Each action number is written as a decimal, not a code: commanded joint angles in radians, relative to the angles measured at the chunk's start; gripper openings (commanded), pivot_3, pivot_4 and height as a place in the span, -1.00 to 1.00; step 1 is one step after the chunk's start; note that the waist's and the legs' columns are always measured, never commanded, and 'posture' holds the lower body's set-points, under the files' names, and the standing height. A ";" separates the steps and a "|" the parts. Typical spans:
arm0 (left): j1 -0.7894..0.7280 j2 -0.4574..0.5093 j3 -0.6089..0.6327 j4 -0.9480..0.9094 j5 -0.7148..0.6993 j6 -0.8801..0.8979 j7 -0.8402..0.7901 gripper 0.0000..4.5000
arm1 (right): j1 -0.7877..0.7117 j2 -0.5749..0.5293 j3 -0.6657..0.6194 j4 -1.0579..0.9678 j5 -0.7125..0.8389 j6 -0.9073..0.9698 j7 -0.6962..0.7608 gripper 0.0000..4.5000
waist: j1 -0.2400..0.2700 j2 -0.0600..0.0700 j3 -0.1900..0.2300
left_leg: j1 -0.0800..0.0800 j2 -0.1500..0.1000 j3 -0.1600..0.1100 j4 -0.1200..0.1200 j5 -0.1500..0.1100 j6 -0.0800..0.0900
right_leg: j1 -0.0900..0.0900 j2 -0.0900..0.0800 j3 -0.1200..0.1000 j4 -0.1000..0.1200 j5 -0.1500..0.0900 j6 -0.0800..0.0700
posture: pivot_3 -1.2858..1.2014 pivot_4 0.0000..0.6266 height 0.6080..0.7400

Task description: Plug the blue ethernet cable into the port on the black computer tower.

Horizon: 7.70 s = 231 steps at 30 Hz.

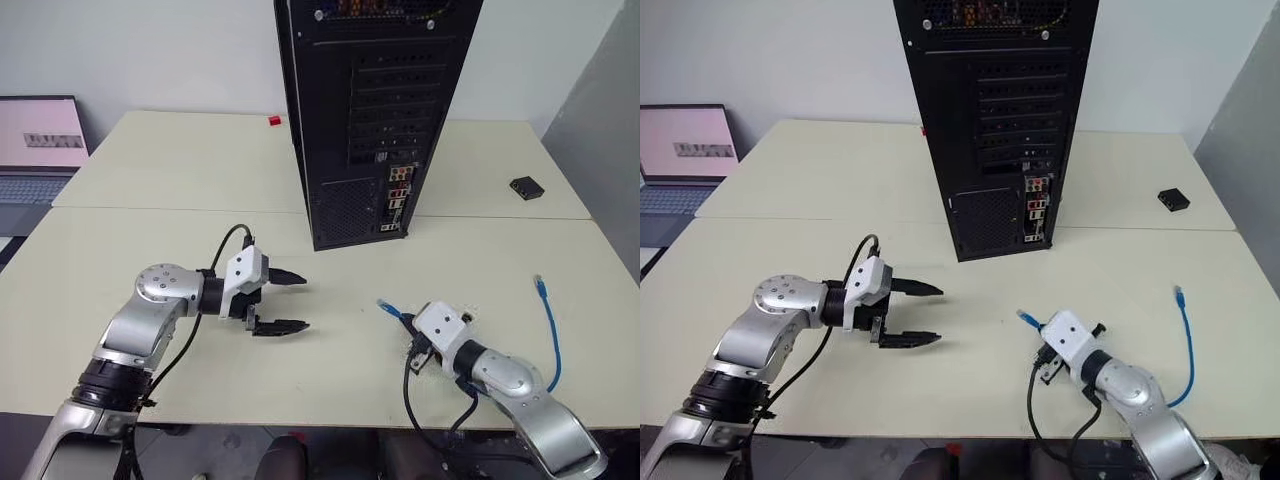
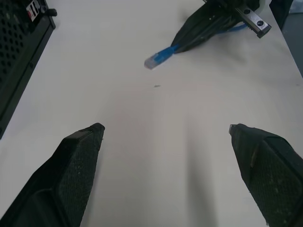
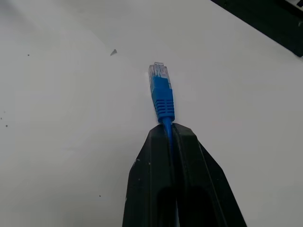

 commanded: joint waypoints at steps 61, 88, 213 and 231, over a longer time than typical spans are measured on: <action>-0.150 -0.229 -0.131 0.192 0.093 -0.297 -0.122 -0.89 | -0.160 -0.097 -0.027 -0.117 0.069 -0.154 0.331 -1.00 | 0.001 0.000 0.000 | 0.000 0.000 -0.001 0.001 0.000 0.000 | 0.000 0.000 0.000 0.002 0.000 0.000 | 0.03 -0.52 1.00; -0.290 -0.352 -0.123 0.671 0.173 -1.410 -0.037 -0.89 | -0.015 -0.056 -0.464 -0.322 0.617 0.357 0.247 0.08 | 0.000 0.000 0.000 | 0.000 -0.001 -0.001 0.002 0.000 0.000 | 0.001 0.000 0.000 0.002 0.001 -0.001 | 0.03 -0.52 1.00; -0.062 -0.102 -0.166 -0.379 -0.071 0.269 0.881 0.19 | -0.182 0.118 -0.221 -0.050 0.370 0.147 -0.141 -1.00 | 0.001 0.000 0.000 | 0.000 0.000 -0.003 0.002 0.000 0.001 | 0.000 0.000 -0.002 0.006 0.000 0.000 | 0.03 -0.52 1.00; -0.080 -0.217 -0.083 -0.394 0.005 0.350 0.885 0.19 | -0.190 0.155 -0.174 -0.026 0.280 0.126 -0.106 -1.00 | 0.001 0.000 0.000 | 0.000 -0.001 -0.003 0.002 0.001 0.000 | 0.000 -0.001 -0.002 0.005 0.000 0.000 | 0.03 -0.52 1.00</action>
